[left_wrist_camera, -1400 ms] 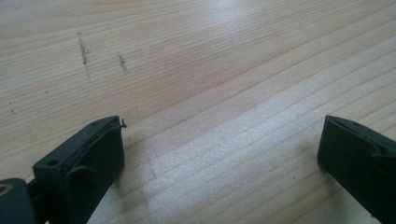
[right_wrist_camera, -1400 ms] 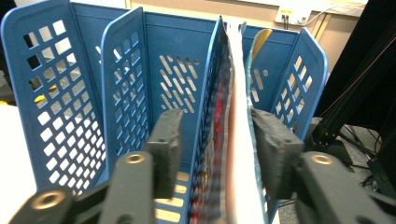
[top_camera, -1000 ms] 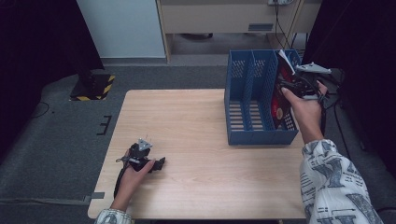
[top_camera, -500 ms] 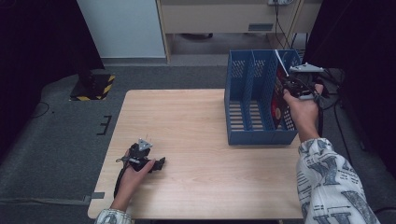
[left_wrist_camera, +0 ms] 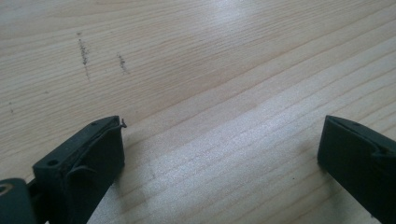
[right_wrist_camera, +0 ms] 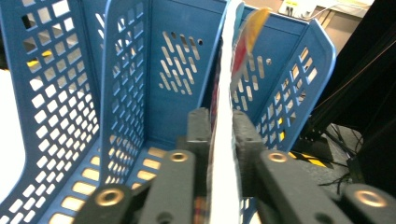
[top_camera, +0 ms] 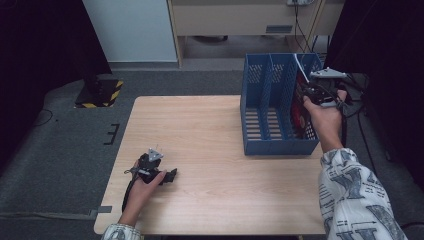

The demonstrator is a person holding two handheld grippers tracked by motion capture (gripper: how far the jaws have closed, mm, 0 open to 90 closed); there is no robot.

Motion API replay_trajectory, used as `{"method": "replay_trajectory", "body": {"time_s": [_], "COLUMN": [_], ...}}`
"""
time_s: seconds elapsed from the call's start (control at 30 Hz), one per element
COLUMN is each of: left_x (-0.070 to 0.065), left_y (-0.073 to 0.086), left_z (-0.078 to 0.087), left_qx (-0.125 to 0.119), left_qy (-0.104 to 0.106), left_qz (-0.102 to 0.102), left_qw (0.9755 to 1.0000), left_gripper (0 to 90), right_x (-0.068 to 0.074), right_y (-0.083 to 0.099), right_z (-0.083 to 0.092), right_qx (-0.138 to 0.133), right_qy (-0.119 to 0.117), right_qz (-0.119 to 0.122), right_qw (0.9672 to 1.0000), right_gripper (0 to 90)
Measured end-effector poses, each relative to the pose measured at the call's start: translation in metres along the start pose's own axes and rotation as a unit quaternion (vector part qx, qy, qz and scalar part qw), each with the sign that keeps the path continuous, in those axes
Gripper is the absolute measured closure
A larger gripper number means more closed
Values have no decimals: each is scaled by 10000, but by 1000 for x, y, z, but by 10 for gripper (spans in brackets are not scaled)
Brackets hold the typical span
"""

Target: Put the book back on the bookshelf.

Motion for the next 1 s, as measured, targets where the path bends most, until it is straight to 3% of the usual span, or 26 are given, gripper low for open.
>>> {"method": "replay_trajectory", "body": {"time_s": [0.67,0.83,1.0], "left_x": [0,0,0], "left_y": [0,0,0], "left_z": [0,0,0], "left_qx": [28,27,28], "left_qy": [0,-1,2], "left_qz": [-31,-30,-34], "left_qw": [10000,10000,10000], "left_gripper": [0,0,0], "right_x": [-2,-1,3], "right_y": [5,13,26], "right_z": [8,15,21], "right_qx": [-359,-472,-535], "right_qy": [-217,-318,-365], "right_qz": [-149,-158,-207], "right_qw": [9990,9983,9977], "right_gripper": [350,206,142]}}
Point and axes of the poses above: each handheld gripper's, and its own axes: z roughly backward along the jaws, y roughly out of its underside, x roughly to its left, the point moved 1 cm from there along -z, roughly forward along the jaws
